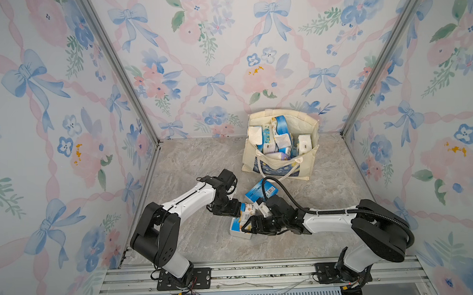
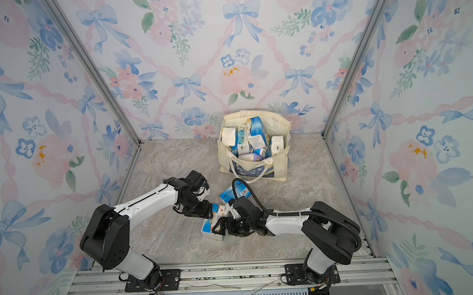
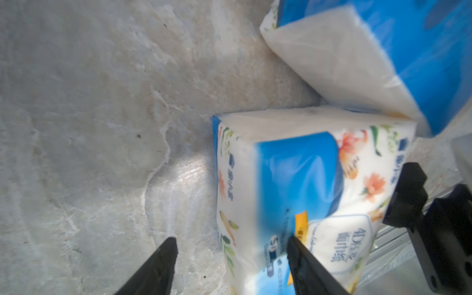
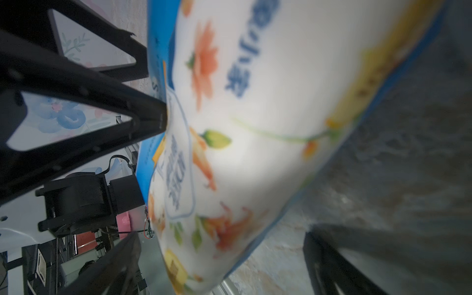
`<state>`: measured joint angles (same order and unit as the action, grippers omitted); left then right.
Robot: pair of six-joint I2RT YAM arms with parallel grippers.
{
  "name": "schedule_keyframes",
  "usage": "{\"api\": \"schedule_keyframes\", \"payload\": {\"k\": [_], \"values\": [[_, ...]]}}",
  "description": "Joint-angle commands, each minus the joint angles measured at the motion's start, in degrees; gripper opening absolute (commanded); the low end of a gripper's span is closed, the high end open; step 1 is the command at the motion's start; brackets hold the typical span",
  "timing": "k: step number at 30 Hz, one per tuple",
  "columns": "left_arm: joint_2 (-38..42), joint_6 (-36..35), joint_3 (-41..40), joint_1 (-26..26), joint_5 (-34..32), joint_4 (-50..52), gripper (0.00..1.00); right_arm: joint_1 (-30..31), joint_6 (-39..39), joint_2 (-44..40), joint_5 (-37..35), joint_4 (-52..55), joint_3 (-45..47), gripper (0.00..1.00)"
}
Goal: Put tissues into the canvas bag
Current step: Pick up the pack of facial tissues from the center of the board.
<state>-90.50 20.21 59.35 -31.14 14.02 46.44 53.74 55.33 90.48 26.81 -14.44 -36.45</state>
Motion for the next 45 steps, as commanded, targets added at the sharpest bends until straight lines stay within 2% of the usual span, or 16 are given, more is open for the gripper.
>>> {"api": "schedule_keyframes", "payload": {"k": [1,12,18,25,28,30,33,35,41,45], "values": [[-1.22,-0.78,-1.30,0.35,-1.06,0.42,0.71,-0.41,1.25,1.28,0.94,-2.19,0.86,0.99],[-0.50,-1.28,-3.77,4.55,-2.29,0.60,0.70,-1.09,4.41,5.43,2.37,-9.43,0.94,0.98],[-1.78,-1.99,-3.29,4.63,-1.89,0.59,0.70,-1.18,6.48,8.56,2.82,-13.96,-0.58,0.98],[-2.63,-2.71,-2.84,4.64,-1.38,0.61,0.70,-1.82,7.16,9.96,1.11,-14.39,-1.96,0.99],[-2.57,-2.72,-2.45,4.75,-1.54,0.59,0.70,-2.14,7.29,9.47,0.24,-14.48,-1.90,0.92],[-2.11,-2.78,-2.10,4.98,-1.54,0.63,0.70,-2.15,6.66,8.61,-0.55,-13.16,-1.96,0.82],[-1.07,-2.76,-1.42,5.35,-1.78,0.59,0.70,-2.06,5.01,7.15,-1.45,-9.95,-2.62,0.74],[-0.29,-2.72,-0.93,5.62,-2.10,0.59,0.71,-1.88,3.96,6.20,-1.92,-7.78,-3.10,0.65],[3.88,-2.24,1.31,7.35,-4.40,0.59,0.73,-0.62,-0.33,1.86,-2.25,-0.53,-4.89,0.50],[8.07,-1.50,3.88,8.85,-7.91,0.41,0.75,0.02,-5.69,-2.64,-0.99,7.96,-6.61,0.48]]}}
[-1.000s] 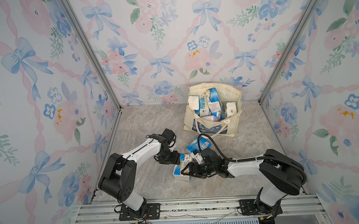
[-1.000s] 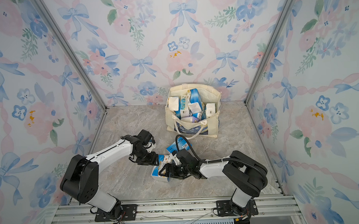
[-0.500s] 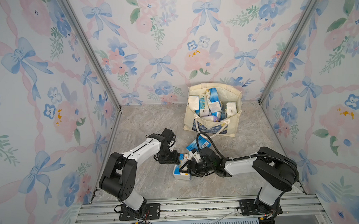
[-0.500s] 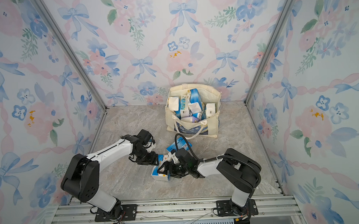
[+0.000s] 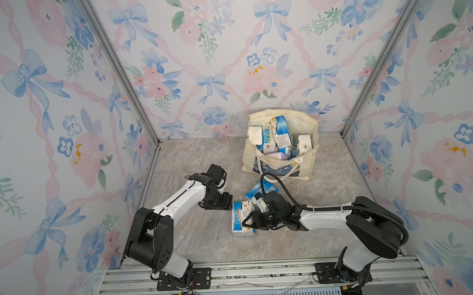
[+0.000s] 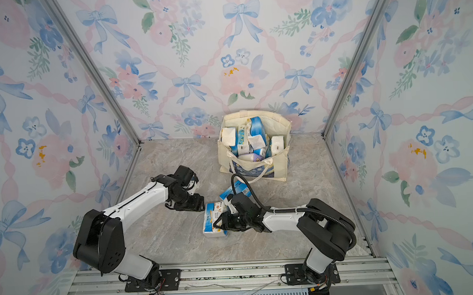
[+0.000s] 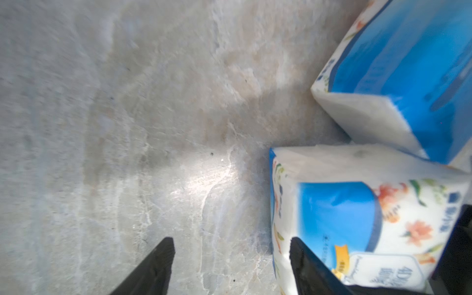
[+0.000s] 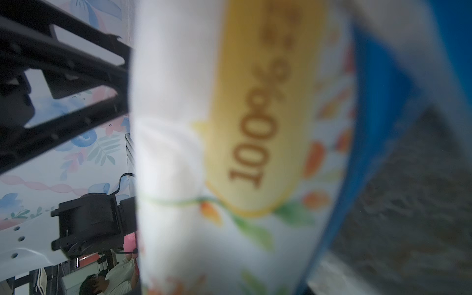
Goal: Put tissues into the canvas bag
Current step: Pick up the pack of facial tissues from the center of the board, then place the pack of facial tissues in the canvas bag.
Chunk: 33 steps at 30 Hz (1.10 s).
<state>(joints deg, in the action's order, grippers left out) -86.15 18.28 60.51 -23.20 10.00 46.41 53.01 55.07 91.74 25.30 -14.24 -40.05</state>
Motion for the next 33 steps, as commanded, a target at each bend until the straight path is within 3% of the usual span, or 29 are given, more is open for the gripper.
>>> {"api": "schedule_keyframes", "payload": {"k": [1,10,16,19,21,23,27,30,33], "values": [[4.57,0.59,3.30,1.13,-4.78,0.35,0.75,0.82,-6.83,-5.20,0.55,10.12,-3.48,0.48],[13.12,1.74,7.70,1.73,-9.89,-7.37,0.77,-0.46,-29.31,-20.00,3.35,39.25,-17.76,0.49],[15.49,2.04,8.54,1.65,-8.62,-13.17,0.81,-11.41,-38.26,-27.62,-2.11,50.05,-36.29,0.51],[14.49,1.84,9.61,1.41,-8.20,-13.19,0.81,-15.49,-44.30,-27.71,-10.00,53.43,-44.72,0.51],[13.93,1.67,9.97,1.31,-8.15,-13.19,0.81,-16.43,-50.21,-26.34,-19.01,54.73,-49.33,0.52],[13.65,1.59,9.89,1.32,-8.13,-13.28,0.81,-17.55,-55.60,-24.58,-23.34,54.21,-51.80,0.58],[13.33,1.36,9.54,1.32,-8.32,-13.45,0.81,-24.77,-59.80,-20.63,-21.60,52.84,-53.74,0.64],[12.70,1.01,9.69,1.24,-8.16,-13.62,0.81,-25.39,-67.30,-19.71,-28.94,48.14,-50.38,0.65],[11.92,0.57,10.24,1.27,-7.80,-13.59,0.81,-25.89,-73.17,-17.68,-30.41,46.24,-50.23,0.67]]}}
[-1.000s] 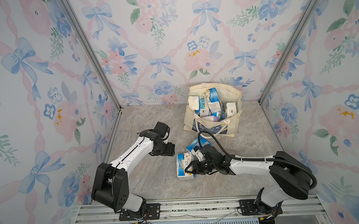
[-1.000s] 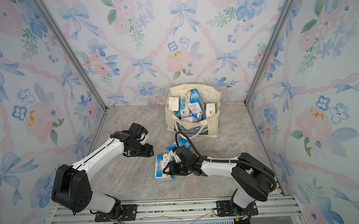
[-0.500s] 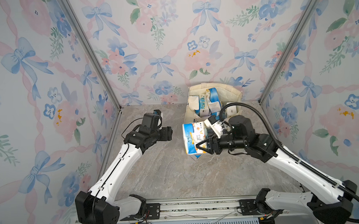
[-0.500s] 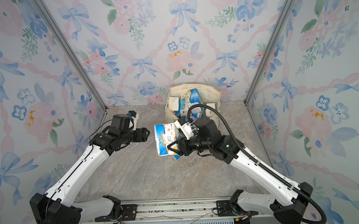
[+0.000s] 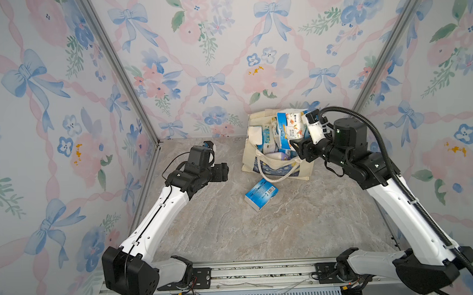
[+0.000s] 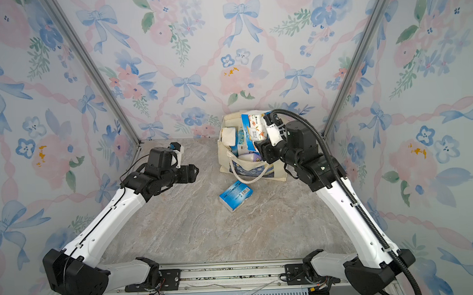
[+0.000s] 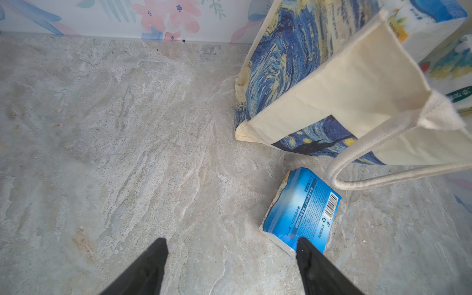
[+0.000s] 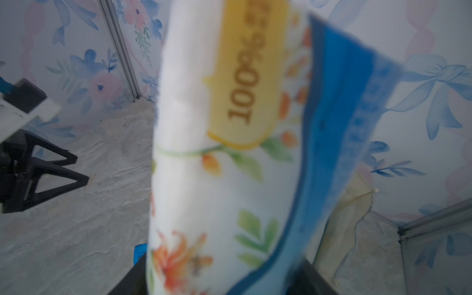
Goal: Put tissues into the canvas bag
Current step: Place the pack of facial tissues in the canvas bag, then adjust the pack of facial tissues in the canvas bag.
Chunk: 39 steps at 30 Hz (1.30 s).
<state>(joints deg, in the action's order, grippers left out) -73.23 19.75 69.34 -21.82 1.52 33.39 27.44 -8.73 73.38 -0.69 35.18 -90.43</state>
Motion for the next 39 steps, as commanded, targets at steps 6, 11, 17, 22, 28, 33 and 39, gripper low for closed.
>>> {"api": "schedule_keyframes", "payload": {"k": [6,11,17,22,28,33,39], "values": [[-2.39,-1.37,1.86,0.01,0.90,-0.95,0.82,-1.23,-19.45,5.97,-5.95,-3.21,-3.22,0.67],[-4.02,-1.21,1.84,0.10,1.96,-2.12,0.81,-3.25,-20.36,12.48,-6.43,-1.23,-7.75,0.66],[-6.62,-0.36,3.65,-0.86,7.55,-5.56,0.82,-4.77,-16.06,17.35,-3.08,1.55,-11.91,0.65],[-14.81,-1.02,8.63,-6.35,12.17,-9.29,0.82,-7.98,-8.09,20.16,0.98,0.50,-15.23,0.65],[-19.95,-0.85,10.20,-6.92,13.08,-9.02,0.81,-9.31,-1.60,17.48,4.61,3.72,-15.30,0.68],[-22.60,-0.94,11.99,-6.93,13.42,-9.02,0.81,-10.48,6.34,10.98,14.76,7.19,-10.55,0.80],[-24.74,-1.37,14.50,-6.92,14.03,-8.97,0.81,-10.46,10.37,4.69,16.26,6.42,-1.85,0.76]]}}
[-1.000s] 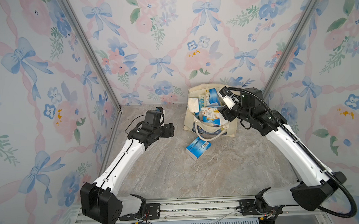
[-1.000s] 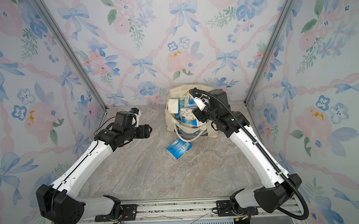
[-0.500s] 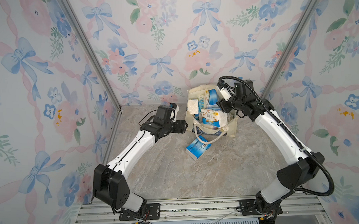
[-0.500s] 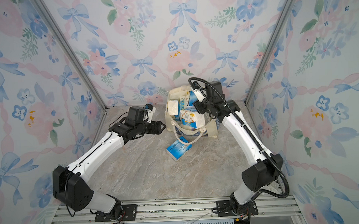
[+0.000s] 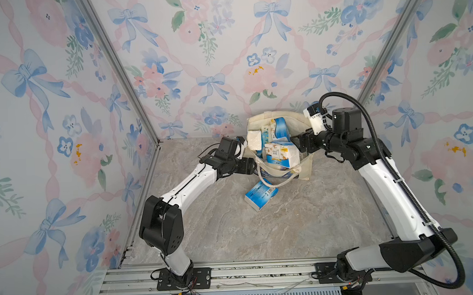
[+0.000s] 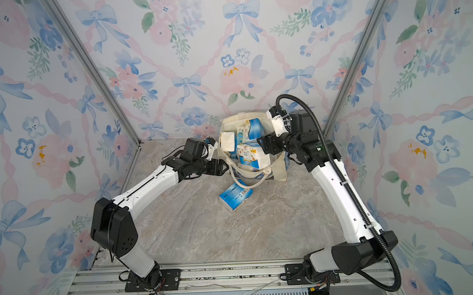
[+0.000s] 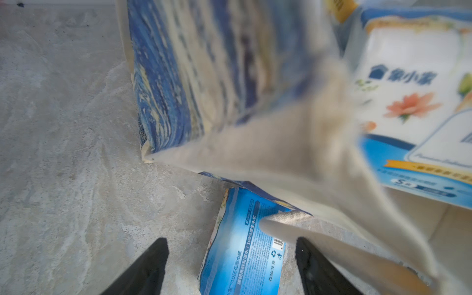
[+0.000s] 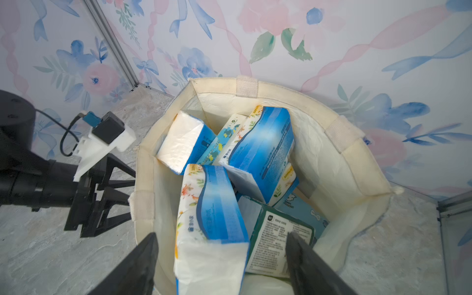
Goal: Put tissues into the canvas bag
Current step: Adjust the pack of facial tissues in the canvas bag.
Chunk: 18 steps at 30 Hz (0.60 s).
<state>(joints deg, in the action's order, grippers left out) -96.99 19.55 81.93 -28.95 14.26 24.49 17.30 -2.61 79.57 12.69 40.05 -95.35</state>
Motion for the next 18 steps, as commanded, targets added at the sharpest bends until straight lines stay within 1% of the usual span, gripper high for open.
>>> {"api": "schedule_keyframes", "payload": {"k": [1,2,4,5,6,11,14,16,17,18], "values": [[-1.13,-1.18,2.30,0.20,1.29,-0.14,0.81,-0.29,4.68,-2.05,2.87,1.65,3.76,0.76],[-1.43,-1.25,2.68,0.21,1.43,-0.09,0.81,-0.34,5.01,-2.54,2.66,1.78,4.49,0.79],[-1.79,-1.27,3.30,0.21,1.56,-0.10,0.81,-0.25,5.40,-3.07,2.80,2.12,5.67,0.96],[-1.93,-1.27,3.60,0.21,1.56,-0.08,0.80,-0.25,5.49,-3.11,2.93,2.22,6.21,0.98],[-2.06,-1.27,3.84,0.16,1.64,-0.14,0.81,-0.21,5.51,-3.04,3.06,1.94,6.87,0.97],[-2.59,-1.27,4.99,0.12,1.65,-0.07,0.81,-0.22,5.60,0.33,2.78,0.62,7.35,0.96],[-2.53,-1.29,5.28,0.12,1.43,-0.10,0.81,0.16,5.24,3.62,4.12,1.07,5.91,0.98],[-2.22,-1.32,5.17,0.13,1.16,-0.10,0.81,0.67,4.76,5.27,2.81,1.40,5.08,1.00],[-2.15,-1.36,5.17,0.09,1.03,-0.12,0.81,0.72,4.48,6.23,1.81,1.96,4.46,0.98],[-2.13,-1.36,5.17,0.06,0.95,-0.09,0.81,0.72,4.25,7.36,0.59,2.93,3.41,0.91]]}}
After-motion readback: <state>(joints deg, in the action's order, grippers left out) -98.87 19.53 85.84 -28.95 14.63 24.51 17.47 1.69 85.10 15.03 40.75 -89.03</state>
